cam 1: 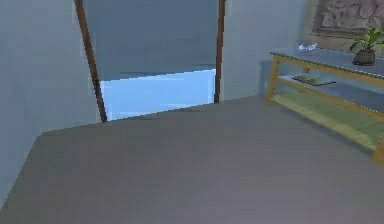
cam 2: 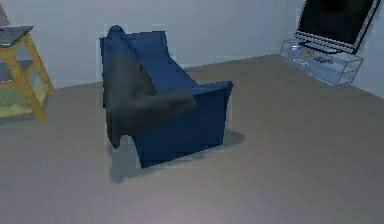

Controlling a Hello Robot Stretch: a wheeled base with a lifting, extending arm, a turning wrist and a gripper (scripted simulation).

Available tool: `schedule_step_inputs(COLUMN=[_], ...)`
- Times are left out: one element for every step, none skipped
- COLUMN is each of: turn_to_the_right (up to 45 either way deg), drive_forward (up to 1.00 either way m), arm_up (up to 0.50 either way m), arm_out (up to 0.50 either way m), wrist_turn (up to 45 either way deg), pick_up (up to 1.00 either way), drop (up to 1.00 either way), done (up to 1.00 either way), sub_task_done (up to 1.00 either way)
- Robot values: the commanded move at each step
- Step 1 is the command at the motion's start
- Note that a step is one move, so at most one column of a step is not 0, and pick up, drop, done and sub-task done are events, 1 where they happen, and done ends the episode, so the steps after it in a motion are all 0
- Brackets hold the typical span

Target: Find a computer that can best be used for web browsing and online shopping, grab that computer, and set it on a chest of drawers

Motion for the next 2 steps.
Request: schedule_step_inputs(turn_to_the_right=[0.0,0.0], drive_forward=[1.00,1.00], arm_up=[0.00,0.00], arm_out=[0.00,0.00], wrist_turn=[0.0,0.0], pick_up=[0.00,0.00], drop=[0.00,0.00], done=[0.00,0.00], sub_task_done=[0.00,0.00])
